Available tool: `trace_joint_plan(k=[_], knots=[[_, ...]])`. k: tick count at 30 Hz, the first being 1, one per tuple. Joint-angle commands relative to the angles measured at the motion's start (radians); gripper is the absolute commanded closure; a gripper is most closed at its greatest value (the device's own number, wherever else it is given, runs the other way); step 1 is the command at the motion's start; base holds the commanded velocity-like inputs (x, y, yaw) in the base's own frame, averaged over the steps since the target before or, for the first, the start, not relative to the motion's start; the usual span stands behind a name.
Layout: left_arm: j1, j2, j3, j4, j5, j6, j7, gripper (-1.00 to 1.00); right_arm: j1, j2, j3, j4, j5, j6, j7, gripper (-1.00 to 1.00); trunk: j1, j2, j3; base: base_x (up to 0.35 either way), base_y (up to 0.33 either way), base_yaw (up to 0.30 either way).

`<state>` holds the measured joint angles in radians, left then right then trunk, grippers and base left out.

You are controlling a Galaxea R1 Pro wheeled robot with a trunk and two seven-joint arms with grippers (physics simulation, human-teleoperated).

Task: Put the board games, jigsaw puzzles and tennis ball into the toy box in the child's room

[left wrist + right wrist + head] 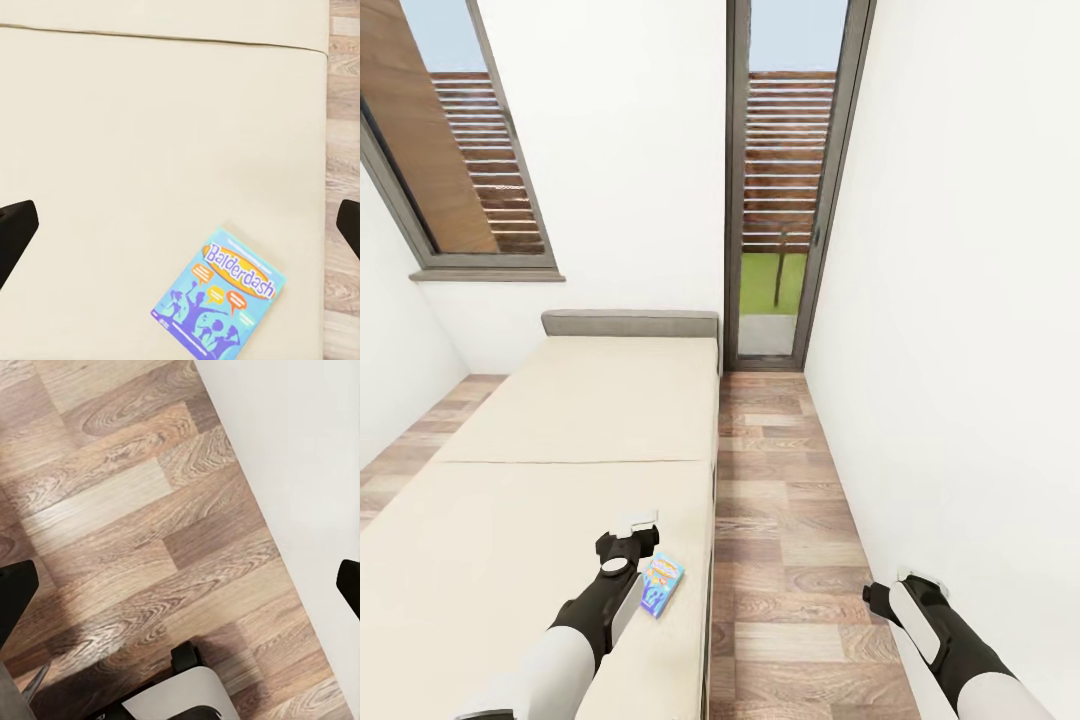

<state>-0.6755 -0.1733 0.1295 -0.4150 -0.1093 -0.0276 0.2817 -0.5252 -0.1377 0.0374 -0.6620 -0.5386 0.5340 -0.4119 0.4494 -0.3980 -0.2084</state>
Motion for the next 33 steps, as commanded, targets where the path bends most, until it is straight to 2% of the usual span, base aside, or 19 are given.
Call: trace_joint_plan(k=[1,33], knots=[[-0.001,-0.001,0.007,0.001,-0.01,-0.003,0.001,-1.0,0.0,-0.001,0.004,-0.002,-0.009,0.003,-0.008,-1.0,0.001,-0.002,-0.002,0.0,0.0,0.0],[-0.001,-0.001,0.007,0.002,-0.01,-0.002,0.001,-1.0,-0.001,0.0,0.005,-0.002,-0.006,-0.003,-0.009,-1.0,0.001,-0.002,-0.002,0.0,0.0,0.0]])
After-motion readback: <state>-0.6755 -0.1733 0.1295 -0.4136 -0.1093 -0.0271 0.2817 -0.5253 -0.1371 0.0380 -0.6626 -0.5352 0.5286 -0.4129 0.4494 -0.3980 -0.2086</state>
